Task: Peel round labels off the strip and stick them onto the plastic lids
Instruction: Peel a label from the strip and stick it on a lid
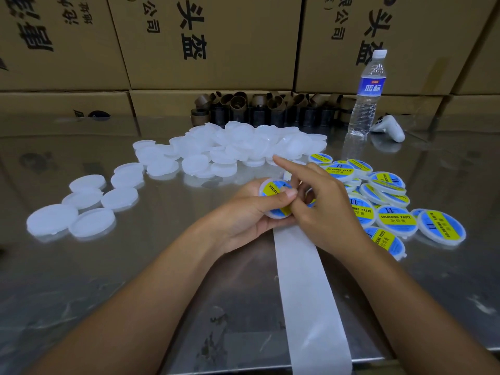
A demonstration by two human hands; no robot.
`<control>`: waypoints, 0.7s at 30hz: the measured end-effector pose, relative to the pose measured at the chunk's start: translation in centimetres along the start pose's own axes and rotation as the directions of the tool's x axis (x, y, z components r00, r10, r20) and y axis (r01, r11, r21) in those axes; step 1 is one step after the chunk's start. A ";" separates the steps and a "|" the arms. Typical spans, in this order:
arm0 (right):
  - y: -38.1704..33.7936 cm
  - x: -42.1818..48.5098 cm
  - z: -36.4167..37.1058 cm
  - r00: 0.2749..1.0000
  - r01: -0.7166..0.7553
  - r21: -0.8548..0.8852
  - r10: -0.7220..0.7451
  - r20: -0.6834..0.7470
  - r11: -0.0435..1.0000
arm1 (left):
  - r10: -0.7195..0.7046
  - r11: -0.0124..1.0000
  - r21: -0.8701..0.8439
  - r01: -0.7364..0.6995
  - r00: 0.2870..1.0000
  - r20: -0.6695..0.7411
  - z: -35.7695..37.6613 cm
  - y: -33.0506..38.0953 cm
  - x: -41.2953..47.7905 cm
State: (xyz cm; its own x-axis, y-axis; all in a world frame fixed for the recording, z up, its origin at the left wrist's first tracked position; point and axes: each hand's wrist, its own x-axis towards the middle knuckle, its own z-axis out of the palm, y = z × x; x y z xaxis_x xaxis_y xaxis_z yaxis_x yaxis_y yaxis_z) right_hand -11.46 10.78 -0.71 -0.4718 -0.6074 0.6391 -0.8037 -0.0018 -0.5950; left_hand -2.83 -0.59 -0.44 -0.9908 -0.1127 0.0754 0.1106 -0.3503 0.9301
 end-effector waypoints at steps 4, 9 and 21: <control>0.1 0.1 0.0 0.995 -0.065 0.097 0.072 -0.068 0.993 | -0.016 0.998 -0.064 0.014 1.000 -0.024 0.0 0.1 0.1; 0.1 0.4 0.0 0.973 -0.161 0.156 0.183 -0.142 0.975 | -0.002 0.989 -0.151 -0.013 0.995 -0.103 0.1 0.2 0.3; -0.3 0.6 -0.1 0.951 -0.263 0.370 0.305 -0.058 0.891 | 0.126 0.991 0.061 -0.118 0.979 -0.162 0.0 0.2 0.5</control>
State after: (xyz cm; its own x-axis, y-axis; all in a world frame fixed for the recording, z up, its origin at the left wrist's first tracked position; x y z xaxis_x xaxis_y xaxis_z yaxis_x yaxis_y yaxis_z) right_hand -11.58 10.47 -0.10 -0.7146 -0.5320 0.4542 -0.4579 -0.1352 -0.8787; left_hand -3.30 -0.75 -0.25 -0.9429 -0.3054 0.1331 0.2218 -0.2774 0.9348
